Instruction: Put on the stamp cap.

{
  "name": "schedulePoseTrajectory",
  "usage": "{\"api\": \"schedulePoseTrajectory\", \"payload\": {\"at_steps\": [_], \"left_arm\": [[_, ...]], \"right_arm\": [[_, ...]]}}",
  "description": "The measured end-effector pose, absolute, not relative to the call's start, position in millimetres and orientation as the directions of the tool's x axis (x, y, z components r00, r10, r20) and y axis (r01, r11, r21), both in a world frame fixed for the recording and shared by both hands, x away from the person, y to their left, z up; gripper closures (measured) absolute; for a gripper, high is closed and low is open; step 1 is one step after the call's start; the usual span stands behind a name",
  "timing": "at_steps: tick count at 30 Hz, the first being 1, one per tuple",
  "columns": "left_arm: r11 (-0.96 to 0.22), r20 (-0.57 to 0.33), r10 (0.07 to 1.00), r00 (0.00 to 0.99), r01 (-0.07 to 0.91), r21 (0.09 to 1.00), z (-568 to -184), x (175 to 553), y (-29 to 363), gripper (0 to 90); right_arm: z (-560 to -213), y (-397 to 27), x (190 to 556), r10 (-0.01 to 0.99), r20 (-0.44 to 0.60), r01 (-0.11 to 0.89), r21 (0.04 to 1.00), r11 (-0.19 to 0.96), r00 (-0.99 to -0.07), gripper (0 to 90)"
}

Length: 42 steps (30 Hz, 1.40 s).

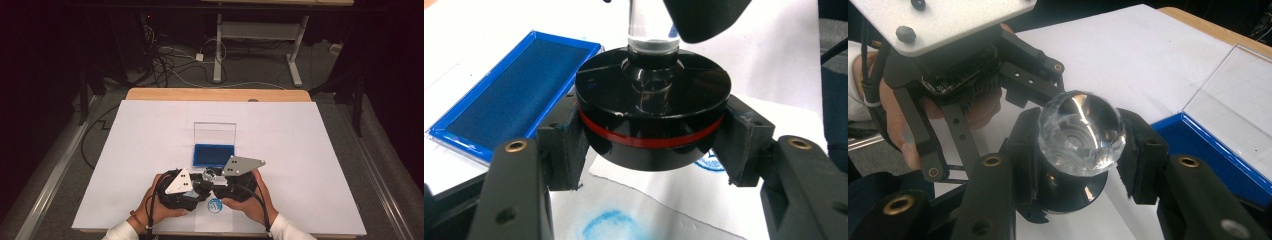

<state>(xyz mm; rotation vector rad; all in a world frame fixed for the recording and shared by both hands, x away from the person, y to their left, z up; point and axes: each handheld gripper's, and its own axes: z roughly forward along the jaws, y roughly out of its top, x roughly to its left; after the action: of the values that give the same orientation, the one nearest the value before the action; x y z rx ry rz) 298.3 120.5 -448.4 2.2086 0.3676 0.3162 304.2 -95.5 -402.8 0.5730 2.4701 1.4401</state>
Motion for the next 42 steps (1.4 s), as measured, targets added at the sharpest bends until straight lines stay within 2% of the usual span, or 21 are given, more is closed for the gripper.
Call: {"api": "schedulePoseTrajectory", "payload": {"at_steps": [6,17,34,42], "left_arm": [[-0.597,0.103,0.375,0.921,0.155,0.787,-451,299,121,35.5],[-0.618,0.126,0.408,0.904,0.172,0.767,-458,300,116,20.2],[-0.626,0.169,0.402,0.9,0.136,0.768,-459,299,129,18.2],[-0.613,0.189,0.434,0.881,0.135,0.778,-454,297,142,17.4]], "right_arm": [[-402,-97,304,0.442,-0.001,0.217,0.87,0.442,-0.897,57.1],[-397,-103,304,0.449,-0.004,0.207,0.884,0.42,-0.893,57.1],[-383,-119,304,0.472,-0.02,0.189,0.901,0.39,-0.881,57.1],[-382,-123,305,0.478,-0.023,0.192,0.898,0.396,-0.878,57.1]]}}
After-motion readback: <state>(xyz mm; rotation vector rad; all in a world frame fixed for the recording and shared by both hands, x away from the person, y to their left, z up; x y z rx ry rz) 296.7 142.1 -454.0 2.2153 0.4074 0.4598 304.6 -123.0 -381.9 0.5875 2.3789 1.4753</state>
